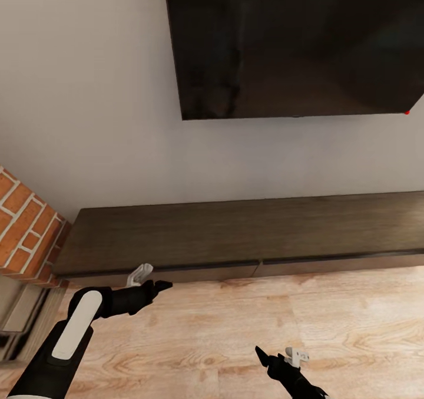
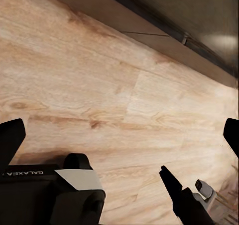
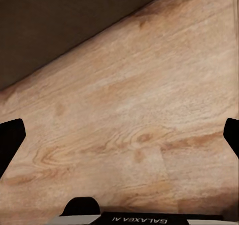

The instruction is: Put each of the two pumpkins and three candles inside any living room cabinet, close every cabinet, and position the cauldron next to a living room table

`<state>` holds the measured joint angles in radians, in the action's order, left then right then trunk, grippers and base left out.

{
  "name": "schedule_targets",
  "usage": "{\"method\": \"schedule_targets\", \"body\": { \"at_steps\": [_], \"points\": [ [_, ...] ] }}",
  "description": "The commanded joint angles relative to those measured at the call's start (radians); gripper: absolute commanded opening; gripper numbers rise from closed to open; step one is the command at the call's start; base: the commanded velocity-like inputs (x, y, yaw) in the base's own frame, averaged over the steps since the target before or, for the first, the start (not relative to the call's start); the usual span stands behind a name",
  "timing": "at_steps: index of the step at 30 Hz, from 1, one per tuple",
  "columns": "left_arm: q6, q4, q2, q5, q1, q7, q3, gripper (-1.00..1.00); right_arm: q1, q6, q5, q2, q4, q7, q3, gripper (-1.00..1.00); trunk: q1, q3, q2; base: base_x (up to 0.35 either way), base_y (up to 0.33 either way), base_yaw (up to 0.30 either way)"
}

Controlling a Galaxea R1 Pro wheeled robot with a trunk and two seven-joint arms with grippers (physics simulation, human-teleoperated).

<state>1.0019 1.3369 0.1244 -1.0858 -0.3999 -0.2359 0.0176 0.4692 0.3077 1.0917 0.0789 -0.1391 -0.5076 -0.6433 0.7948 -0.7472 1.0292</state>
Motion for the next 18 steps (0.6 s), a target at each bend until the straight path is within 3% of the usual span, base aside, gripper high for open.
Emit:
{"method": "schedule_targets", "body": {
  "at_steps": [1, 4, 7, 10, 14, 18],
  "points": [
    [0.001, 0.002, 0.001, -0.016, 0.000, -0.011, 0.002, 1.00, 0.000, 0.004, 0.018, -0.001, 0.000, -0.003, -0.009, 1.00, 0.004, -0.004, 0.008, 0.000, 0.000, 0.000],
    [0.001, 0.004, 0.010, -0.046, 0.000, -0.010, 0.004, 1.00, 0.003, -0.002, 0.055, -0.013, -0.001, -0.003, -0.009, 1.00, 0.015, -0.013, 0.029, 0.000, 0.000, 0.000],
    [0.001, 0.005, 0.037, -0.089, 0.000, -0.010, 0.008, 1.00, 0.008, -0.067, 0.081, -0.021, -0.002, -0.005, -0.009, 1.00, 0.027, -0.023, 0.050, 0.000, 0.000, 0.000],
    [0.001, 0.006, 0.066, -0.164, 0.000, -0.010, 0.023, 1.00, 0.010, -0.180, 0.089, -0.024, -0.003, -0.013, -0.009, 1.00, 0.038, -0.032, 0.071, 0.000, 0.000, 0.000],
    [0.001, 0.006, 0.096, -0.203, 0.000, -0.010, 0.036, 1.00, 0.011, -0.213, 0.092, -0.024, -0.008, -0.042, -0.008, 1.00, 0.054, -0.045, 0.099, 0.000, 0.000, 0.000],
    [0.001, 0.005, 0.124, -0.260, 0.000, -0.010, 0.040, 1.00, 0.011, -0.227, 0.095, -0.024, -0.022, -0.229, -0.006, 1.00, 0.069, -0.057, 0.127, 0.000, 0.000, 0.000]
  ]
}}
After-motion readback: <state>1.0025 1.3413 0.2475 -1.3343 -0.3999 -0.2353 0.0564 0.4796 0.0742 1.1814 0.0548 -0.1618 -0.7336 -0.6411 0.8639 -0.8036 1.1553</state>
